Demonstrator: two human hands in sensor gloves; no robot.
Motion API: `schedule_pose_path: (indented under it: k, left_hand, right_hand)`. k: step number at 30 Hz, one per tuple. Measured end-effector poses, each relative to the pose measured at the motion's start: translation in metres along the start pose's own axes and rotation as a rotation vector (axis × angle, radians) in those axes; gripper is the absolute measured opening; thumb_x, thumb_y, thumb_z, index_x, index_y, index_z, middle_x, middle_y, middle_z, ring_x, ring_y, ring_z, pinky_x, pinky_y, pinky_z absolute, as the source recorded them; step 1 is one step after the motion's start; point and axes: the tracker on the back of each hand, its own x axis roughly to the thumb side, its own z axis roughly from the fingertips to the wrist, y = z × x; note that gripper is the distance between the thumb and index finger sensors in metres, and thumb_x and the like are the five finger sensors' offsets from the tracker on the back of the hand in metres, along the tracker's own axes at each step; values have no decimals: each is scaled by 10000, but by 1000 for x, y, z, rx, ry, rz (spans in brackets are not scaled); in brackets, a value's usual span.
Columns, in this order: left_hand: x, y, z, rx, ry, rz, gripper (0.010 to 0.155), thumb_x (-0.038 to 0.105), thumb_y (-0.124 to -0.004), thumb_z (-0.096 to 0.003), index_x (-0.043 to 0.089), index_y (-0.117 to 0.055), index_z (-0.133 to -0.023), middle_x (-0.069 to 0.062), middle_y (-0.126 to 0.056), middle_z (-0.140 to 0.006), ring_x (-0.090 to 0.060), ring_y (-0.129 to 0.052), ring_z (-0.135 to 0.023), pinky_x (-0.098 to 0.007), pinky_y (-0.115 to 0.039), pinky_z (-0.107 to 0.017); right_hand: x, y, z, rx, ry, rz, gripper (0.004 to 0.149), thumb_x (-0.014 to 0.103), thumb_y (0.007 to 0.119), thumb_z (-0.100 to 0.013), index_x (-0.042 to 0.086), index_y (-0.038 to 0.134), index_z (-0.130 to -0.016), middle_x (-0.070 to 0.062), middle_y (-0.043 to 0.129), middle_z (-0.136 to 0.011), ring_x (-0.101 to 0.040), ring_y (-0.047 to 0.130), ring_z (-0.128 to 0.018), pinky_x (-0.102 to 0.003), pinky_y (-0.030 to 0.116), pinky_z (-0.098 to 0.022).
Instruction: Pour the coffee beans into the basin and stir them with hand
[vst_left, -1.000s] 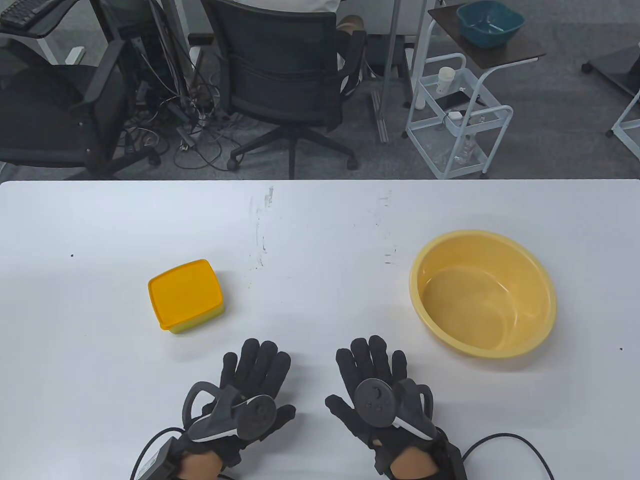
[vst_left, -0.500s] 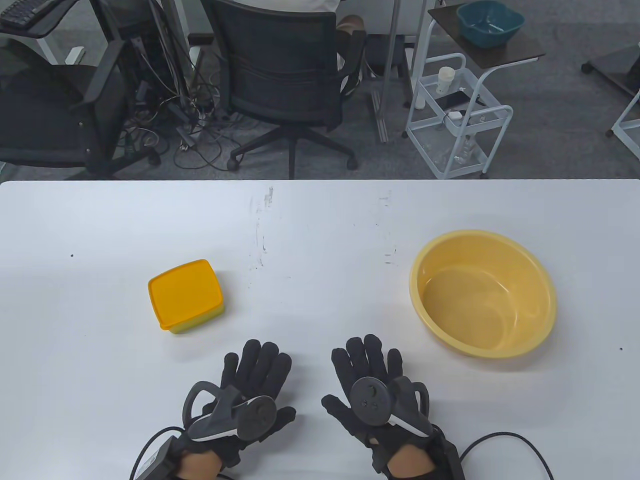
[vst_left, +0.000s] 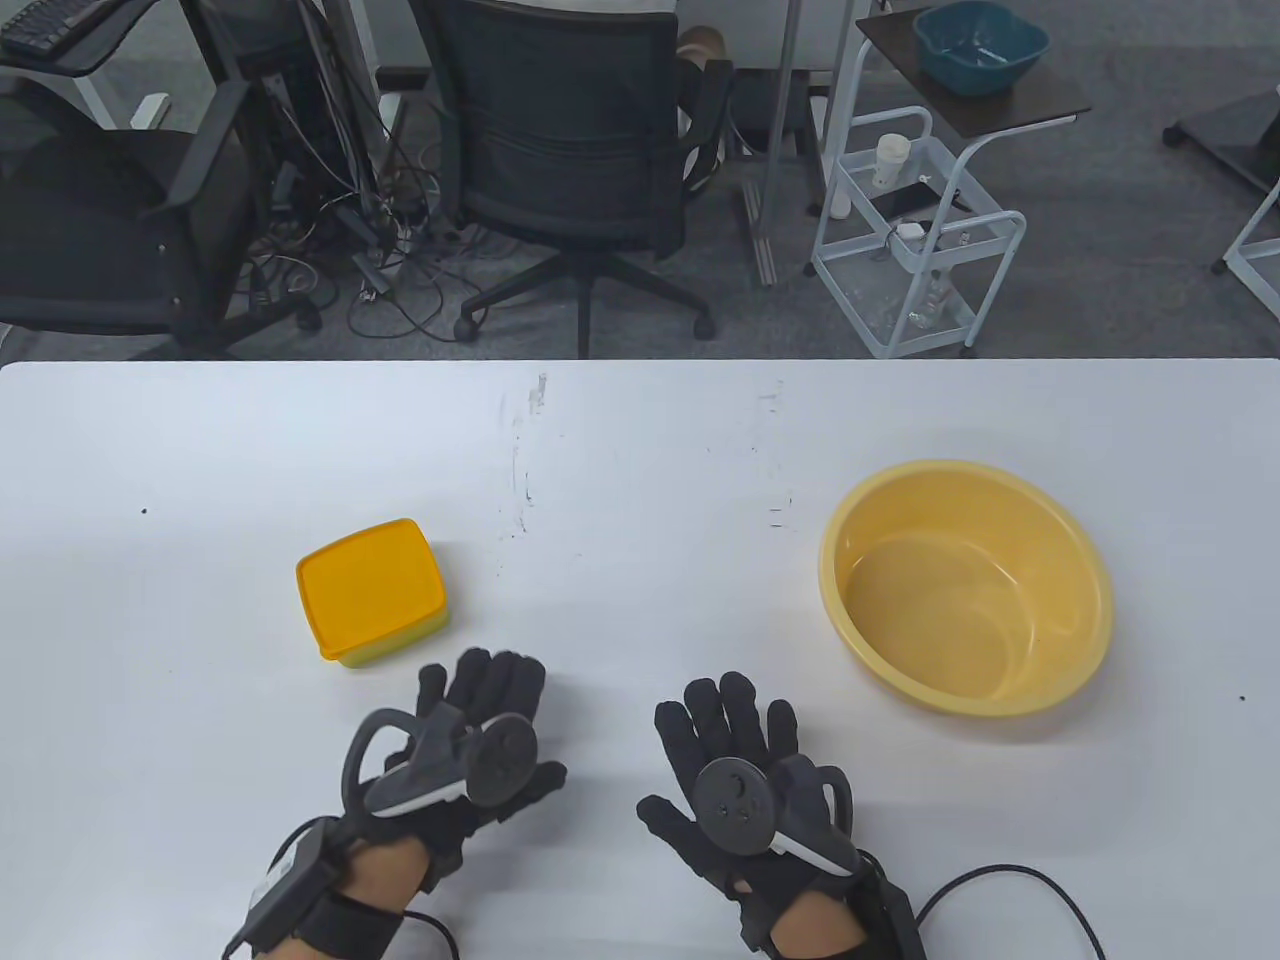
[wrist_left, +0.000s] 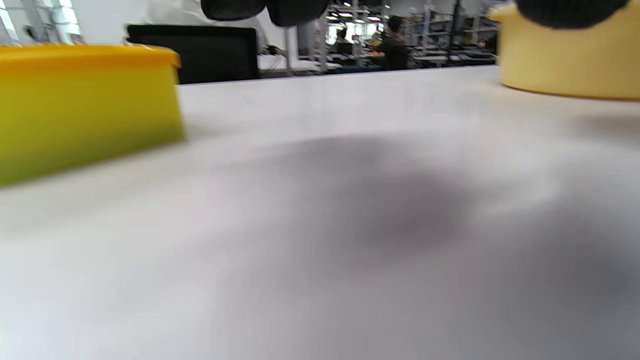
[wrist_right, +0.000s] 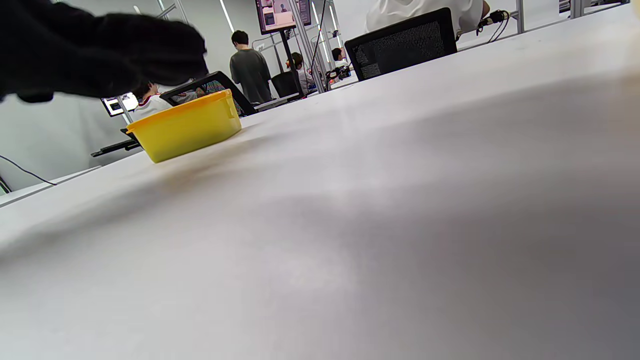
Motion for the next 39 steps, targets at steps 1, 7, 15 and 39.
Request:
schedule_pose_path:
  k: [1, 7, 15, 39]
  left_hand:
    - [-16, 8, -7, -14, 29, -2, 1055, 740, -660, -425, 123, -137, -1102, -204, -248, -1198, -505, -343, -1124, -665, -325, -770]
    - [-102, 21, -46, -222, 179, 56, 1193, 731, -727, -374, 97, 57, -1011, -239, 45, -1114, -531, -69, -1081, -656, -194, -770]
    - [-153, -4, -87, -504, 233, 24, 1255, 740, -743, -309, 147, 174, -929, -263, 157, -1039, -569, 42, -1023, -662, -125, -752]
    - [-20, 62, -41, -65, -171, 27, 1196, 784, -757, -343, 236, 31, -1056, -418, -162, -1111, -617, -434, -1011, -800, -255, -680]
  right_hand:
    - [0, 0, 0, 0, -2, 1, 811, 656, 509, -448, 218, 192, -1052, -97, 53, -1086, -367, -97, -978, -648, -7, -617]
    - [4, 0, 0, -9, -14, 21, 806, 651, 513, -447, 219, 202, -1052, -97, 60, -1088, -363, -97, -979, -647, -8, -617]
    - [3, -1, 2, -13, -8, 16, 805, 647, 516, -447, 214, 213, -1054, -100, 68, -1089, -358, -100, -977, -645, -11, -617]
    - [-13, -6, 6, -22, 46, -41, 794, 637, 521, -449, 214, 232, -1055, -110, 88, -1090, -367, -88, -978, -648, -3, -617]
